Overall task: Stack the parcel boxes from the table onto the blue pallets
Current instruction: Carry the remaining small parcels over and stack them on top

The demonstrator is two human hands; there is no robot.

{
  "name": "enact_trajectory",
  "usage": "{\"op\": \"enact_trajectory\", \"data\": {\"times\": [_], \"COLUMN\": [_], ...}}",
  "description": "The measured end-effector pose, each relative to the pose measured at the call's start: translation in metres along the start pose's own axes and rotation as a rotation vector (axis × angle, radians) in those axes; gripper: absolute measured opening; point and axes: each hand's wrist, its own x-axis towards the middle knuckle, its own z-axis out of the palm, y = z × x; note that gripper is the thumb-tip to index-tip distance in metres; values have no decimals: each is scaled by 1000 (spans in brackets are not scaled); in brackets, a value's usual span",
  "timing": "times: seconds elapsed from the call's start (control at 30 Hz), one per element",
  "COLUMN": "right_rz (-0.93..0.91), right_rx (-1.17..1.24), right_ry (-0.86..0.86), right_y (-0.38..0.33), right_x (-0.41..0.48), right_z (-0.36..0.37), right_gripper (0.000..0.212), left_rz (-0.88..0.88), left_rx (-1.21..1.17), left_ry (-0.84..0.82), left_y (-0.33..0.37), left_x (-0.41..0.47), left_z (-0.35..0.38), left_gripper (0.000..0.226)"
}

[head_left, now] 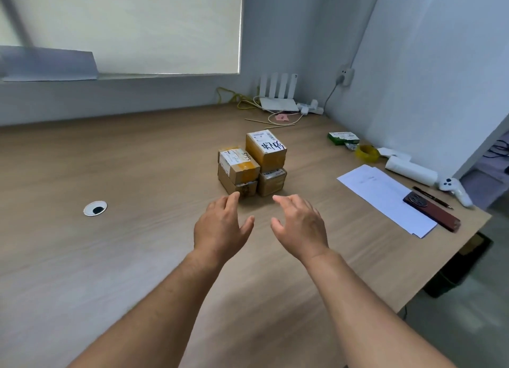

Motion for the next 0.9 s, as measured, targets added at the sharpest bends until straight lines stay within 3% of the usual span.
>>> {"op": "enact_trajectory", "data": {"times": [0.33,0.73,0.9], "right_rz": [-41,-8,23], "right_rx": [136,302,434], "right_ry": [-48,-138,-227], "right_y": [53,136,145], "right_x": [88,210,252], "right_z": [22,54,69], "right_gripper": [50,58,55], "left_rz": [-148,-341,-375], "left_rx": [102,-55,-177], "left_ry": [-31,-26,20], "left_y": [19,70,76], "left_x": [68,187,226], "left_z": [15,72,91], "left_gripper": [64,58,39]}}
